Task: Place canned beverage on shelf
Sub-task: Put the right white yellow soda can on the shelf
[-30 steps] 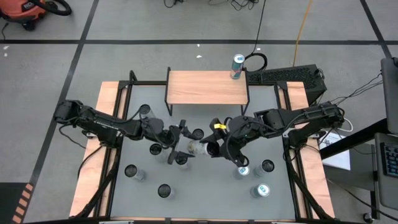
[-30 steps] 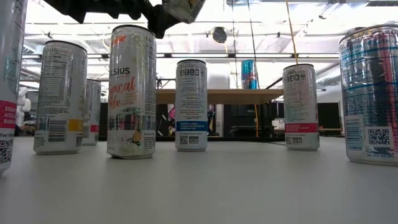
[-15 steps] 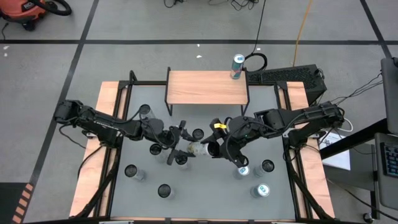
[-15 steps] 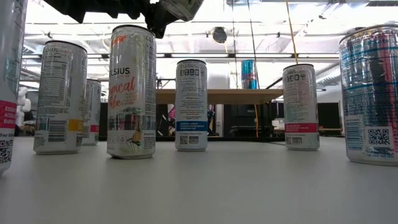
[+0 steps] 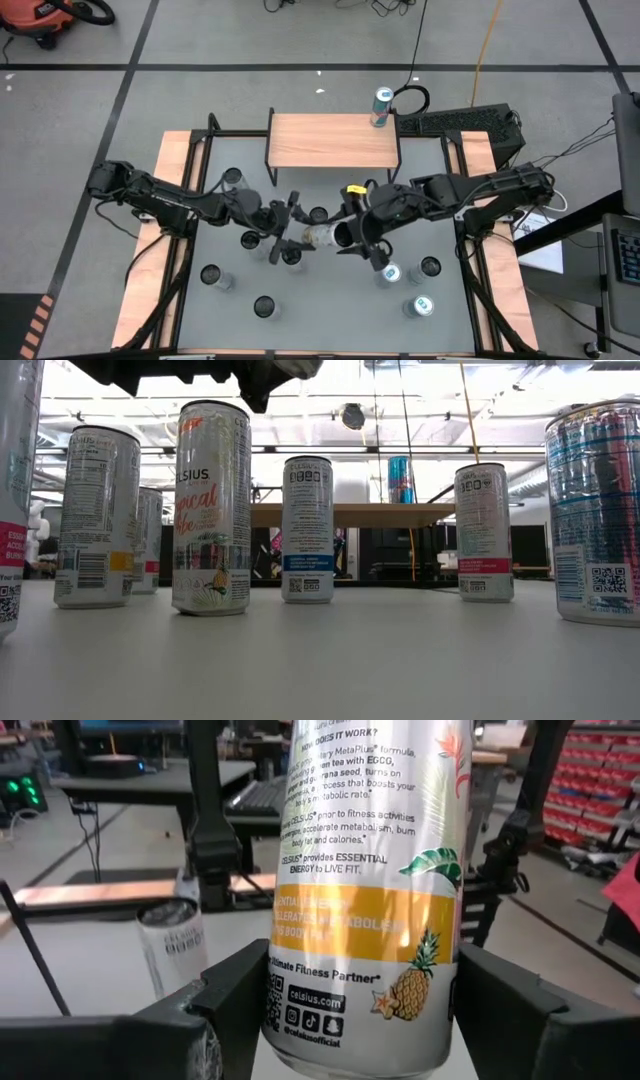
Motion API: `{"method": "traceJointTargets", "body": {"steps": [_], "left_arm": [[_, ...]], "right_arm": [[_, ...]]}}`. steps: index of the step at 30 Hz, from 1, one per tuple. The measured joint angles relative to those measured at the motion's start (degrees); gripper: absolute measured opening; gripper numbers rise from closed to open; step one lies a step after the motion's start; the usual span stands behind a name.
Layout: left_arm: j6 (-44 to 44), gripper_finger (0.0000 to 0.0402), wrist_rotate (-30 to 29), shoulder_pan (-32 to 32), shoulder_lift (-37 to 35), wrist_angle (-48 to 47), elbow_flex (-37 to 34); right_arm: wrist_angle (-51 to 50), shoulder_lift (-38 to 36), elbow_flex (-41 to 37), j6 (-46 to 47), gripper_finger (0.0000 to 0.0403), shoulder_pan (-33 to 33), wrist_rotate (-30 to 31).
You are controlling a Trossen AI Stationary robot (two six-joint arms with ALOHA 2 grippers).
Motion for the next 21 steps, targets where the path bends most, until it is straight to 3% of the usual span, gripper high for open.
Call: {"method": "traceJointTargets", "body": {"steps": [14, 21], "left_arm": [[0.1, 0.0253, 0.9, -0.2, 0.0, 2.8, 0.0], [0.6, 0.0252, 1.0, -0.4, -0.5, 8.0, 0.0]], "right_arm": [[-0.2, -7.2, -0.7, 8.7, 0.0277, 4.1, 10.6], [10.8, -12.0, -14.5, 15.3, 0.0277, 9.8, 28.2]]}}
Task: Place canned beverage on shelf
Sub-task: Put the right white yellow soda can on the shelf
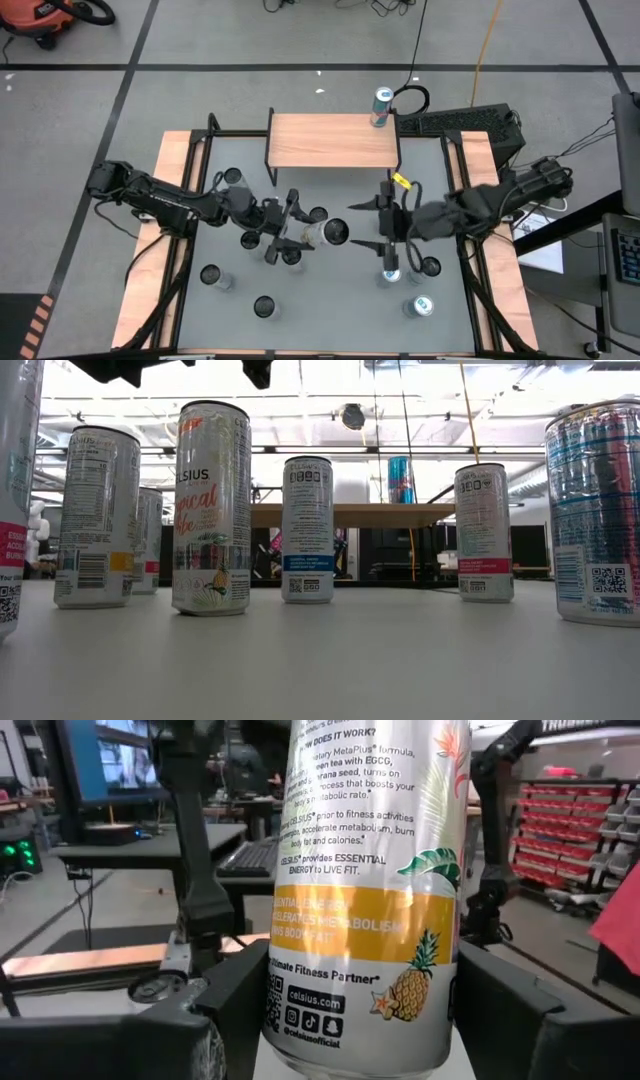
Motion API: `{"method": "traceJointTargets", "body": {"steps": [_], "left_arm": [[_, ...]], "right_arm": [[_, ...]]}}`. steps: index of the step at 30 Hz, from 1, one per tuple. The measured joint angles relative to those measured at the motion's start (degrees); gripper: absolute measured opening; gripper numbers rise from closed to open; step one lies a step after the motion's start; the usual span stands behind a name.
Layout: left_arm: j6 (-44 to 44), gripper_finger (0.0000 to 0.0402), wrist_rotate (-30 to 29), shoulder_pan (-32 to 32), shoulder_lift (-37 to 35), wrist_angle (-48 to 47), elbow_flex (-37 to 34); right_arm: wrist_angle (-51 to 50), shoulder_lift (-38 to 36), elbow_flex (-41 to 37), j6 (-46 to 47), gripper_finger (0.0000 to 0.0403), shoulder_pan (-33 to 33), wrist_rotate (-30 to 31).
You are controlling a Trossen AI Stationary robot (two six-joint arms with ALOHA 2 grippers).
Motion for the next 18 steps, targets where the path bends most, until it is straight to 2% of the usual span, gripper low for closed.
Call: {"method": "traceJointTargets", "body": {"steps": [4, 8, 13, 18], "left_arm": [[0.8, 0.0252, -4.7, -0.1, 0.0, 1.6, 0.0], [2.6, 0.0252, -9.7, -0.1, 0.1, 1.8, 0.0], [4.0, 0.0252, -13.2, -0.1, 0.7, 2.5, 0.0], [4.4, 0.0251, -14.7, 0.0, 0.7, 2.5, 0.0]], "right_arm": [[14.3, -1.3, -6.7, 6.8, 0.0277, 1.2, 7.9], [22.2, -0.4, -8.6, 10.5, 0.0277, 1.1, 9.3], [20.8, -0.3, -6.0, 10.3, 0.0277, 0.6, 9.7], [6.9, 0.2, 2.3, 10.3, 0.0277, 0.6, 12.0]]}}
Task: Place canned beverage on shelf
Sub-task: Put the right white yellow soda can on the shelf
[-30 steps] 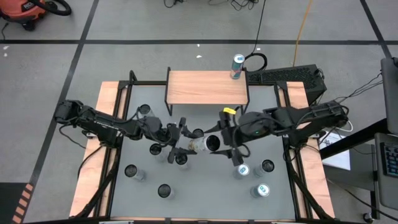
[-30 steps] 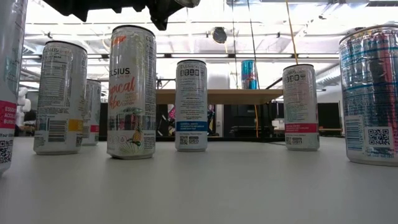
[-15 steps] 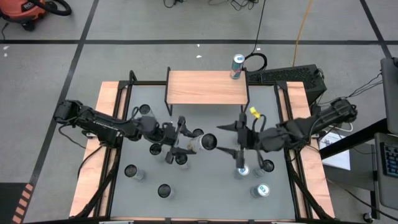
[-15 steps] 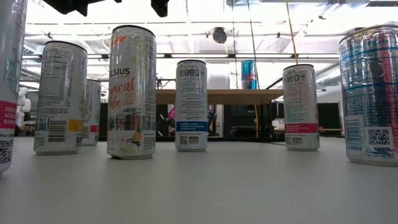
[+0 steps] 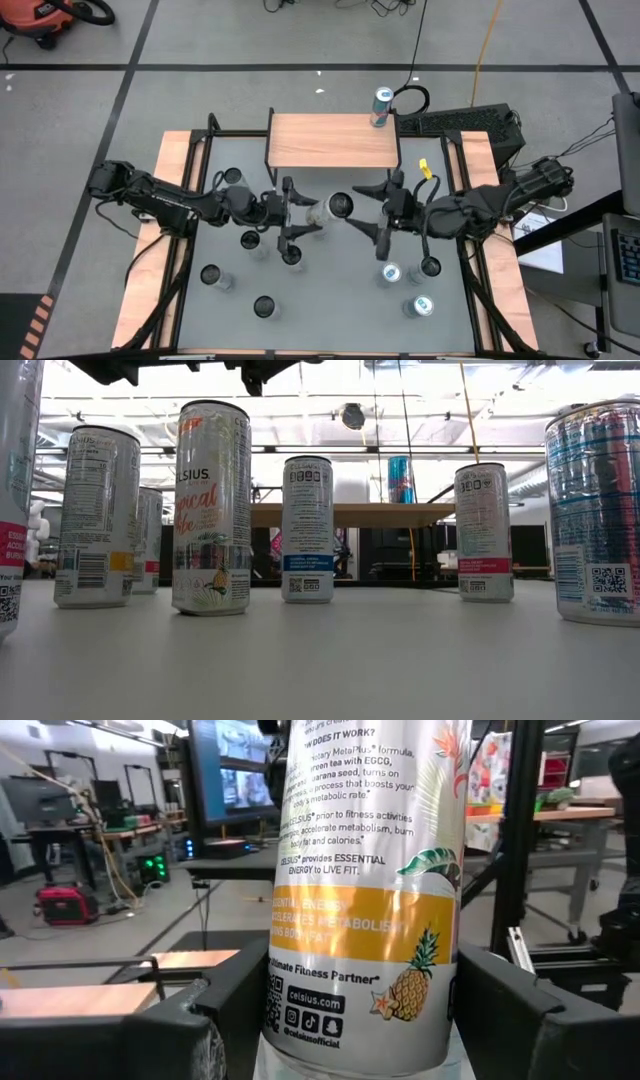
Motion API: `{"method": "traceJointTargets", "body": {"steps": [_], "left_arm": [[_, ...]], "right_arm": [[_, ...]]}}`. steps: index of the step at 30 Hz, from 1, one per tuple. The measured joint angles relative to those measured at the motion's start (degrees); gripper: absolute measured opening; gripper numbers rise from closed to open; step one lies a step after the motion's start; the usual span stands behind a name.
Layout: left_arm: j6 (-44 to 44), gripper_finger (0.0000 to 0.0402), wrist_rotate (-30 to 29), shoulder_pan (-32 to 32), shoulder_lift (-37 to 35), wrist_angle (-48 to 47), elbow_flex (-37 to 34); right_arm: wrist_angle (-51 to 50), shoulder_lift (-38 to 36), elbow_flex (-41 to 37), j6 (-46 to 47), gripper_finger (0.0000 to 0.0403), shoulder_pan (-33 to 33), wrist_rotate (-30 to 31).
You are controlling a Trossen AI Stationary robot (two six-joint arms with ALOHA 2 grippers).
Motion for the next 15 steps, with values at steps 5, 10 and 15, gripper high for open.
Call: {"method": "traceJointTargets", "body": {"steps": [5, 10, 15], "left_arm": [[0.7, 0.0251, -1.0, 0.8, 0.0, 0.4, 0.0], [0.6, 0.0251, -1.1, 1.8, 0.0, 3.1, 0.0], [1.1, 0.0251, -1.1, 3.1, 0.0, 2.9, 0.0]], "right_arm": [[-15.4, 4.2, 12.4, 0.6, 0.0277, -1.0, -0.1], [-27.7, 10.6, 25.7, 0.2, 0.0277, -2.8, -0.3], [-36.8, 16.2, 37.7, -0.2, 0.0277, -4.7, -4.8]]}}
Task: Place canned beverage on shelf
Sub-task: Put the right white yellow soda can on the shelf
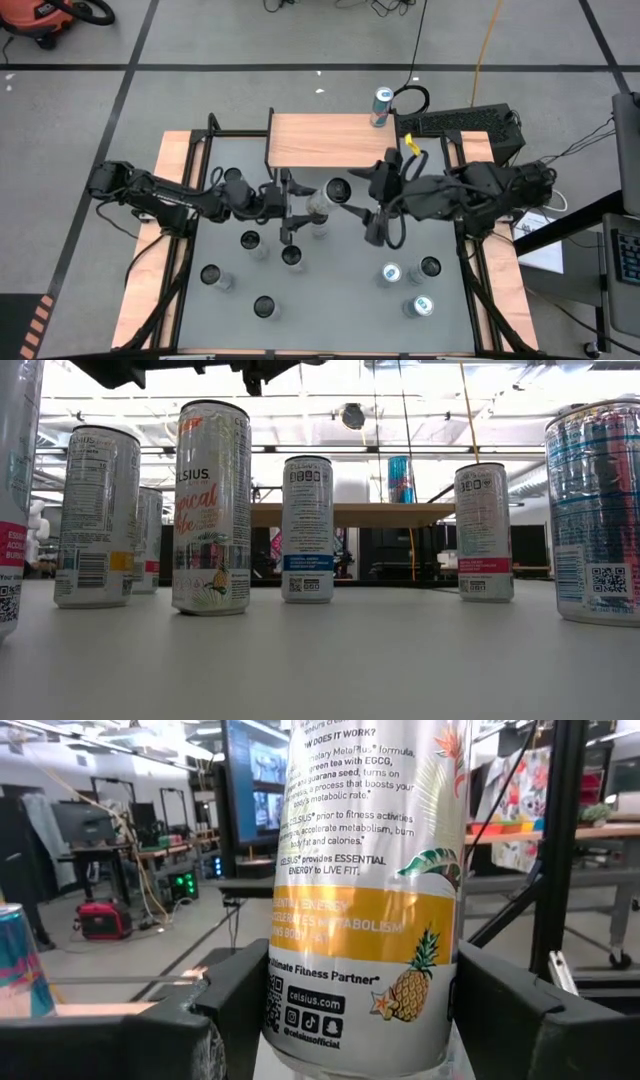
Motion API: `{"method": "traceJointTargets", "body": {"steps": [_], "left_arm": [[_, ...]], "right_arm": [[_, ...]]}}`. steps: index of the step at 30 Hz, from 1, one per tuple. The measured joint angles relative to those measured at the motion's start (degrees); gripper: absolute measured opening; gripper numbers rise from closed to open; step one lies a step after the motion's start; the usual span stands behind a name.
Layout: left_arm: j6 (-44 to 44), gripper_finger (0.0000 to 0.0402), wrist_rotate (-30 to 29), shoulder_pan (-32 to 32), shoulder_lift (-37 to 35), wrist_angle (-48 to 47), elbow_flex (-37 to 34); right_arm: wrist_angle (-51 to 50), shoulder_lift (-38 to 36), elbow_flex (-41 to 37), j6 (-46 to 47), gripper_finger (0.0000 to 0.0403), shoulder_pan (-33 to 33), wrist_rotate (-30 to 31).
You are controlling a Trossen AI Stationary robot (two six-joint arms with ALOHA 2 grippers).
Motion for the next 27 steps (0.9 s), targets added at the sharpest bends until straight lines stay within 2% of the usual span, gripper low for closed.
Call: {"method": "traceJointTargets", "body": {"steps": [7, 17, 27], "left_arm": [[0.0, 0.0251, 0.3, 1.0, 0.0, -2.9, 0.0], [0.0, 0.0251, 0.5, 1.0, 0.0, -5.1, 0.0], [0.0, 0.0251, 0.5, 1.0, 0.0, -5.1, 0.0]], "right_arm": [[-9.4, 6.4, 8.1, 0.2, 0.0277, -3.5, -6.6], [-12.7, 8.8, 8.3, -1.0, 0.0274, -6.0, -9.5], [-14.7, 8.7, 8.3, -1.1, 0.0195, -6.1, -10.5]]}}
